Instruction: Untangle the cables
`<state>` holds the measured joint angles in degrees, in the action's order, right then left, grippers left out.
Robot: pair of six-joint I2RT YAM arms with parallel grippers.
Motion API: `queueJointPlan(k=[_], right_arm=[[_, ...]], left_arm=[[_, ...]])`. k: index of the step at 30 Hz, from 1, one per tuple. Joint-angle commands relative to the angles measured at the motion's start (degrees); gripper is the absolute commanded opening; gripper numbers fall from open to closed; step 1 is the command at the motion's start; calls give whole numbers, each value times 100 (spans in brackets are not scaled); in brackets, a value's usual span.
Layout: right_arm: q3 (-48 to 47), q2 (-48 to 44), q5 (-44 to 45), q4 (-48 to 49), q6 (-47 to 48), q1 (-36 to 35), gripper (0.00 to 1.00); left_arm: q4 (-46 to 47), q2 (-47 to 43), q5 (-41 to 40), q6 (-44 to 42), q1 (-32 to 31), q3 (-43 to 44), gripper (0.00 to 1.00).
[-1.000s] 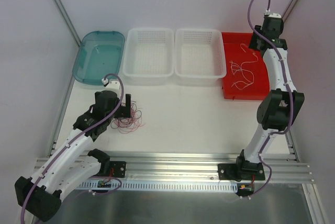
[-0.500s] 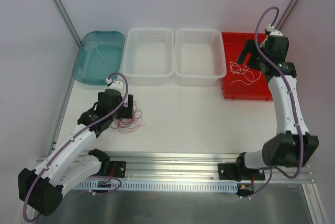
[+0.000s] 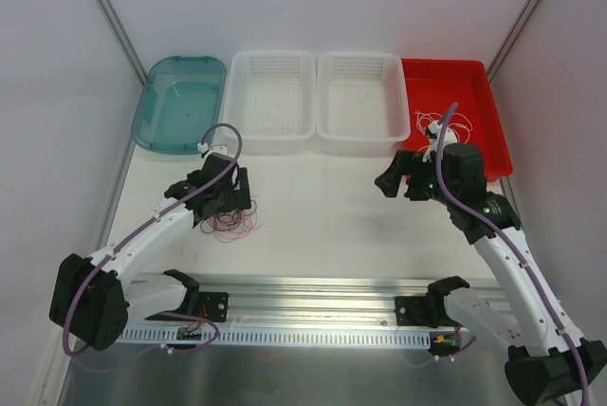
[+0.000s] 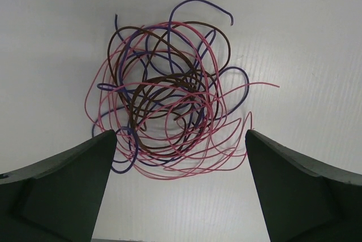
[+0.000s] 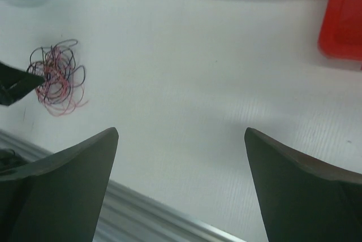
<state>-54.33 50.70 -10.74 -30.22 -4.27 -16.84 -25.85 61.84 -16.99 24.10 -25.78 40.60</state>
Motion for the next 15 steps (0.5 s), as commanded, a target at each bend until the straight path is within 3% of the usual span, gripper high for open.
queueJointPlan(k=[1,6,15], right_arm=[[430,-534,-156,288,-284,-397,99],[923,-1044,1,245,-355,-645,100],[1135,-1378,125,121,-364,-654,99]], left_arm=[[-8,450,108,815,47,264,99],[88,1319,697,1149,-233,658,99],[738,2244,1690,1536,-1816,1774,99]])
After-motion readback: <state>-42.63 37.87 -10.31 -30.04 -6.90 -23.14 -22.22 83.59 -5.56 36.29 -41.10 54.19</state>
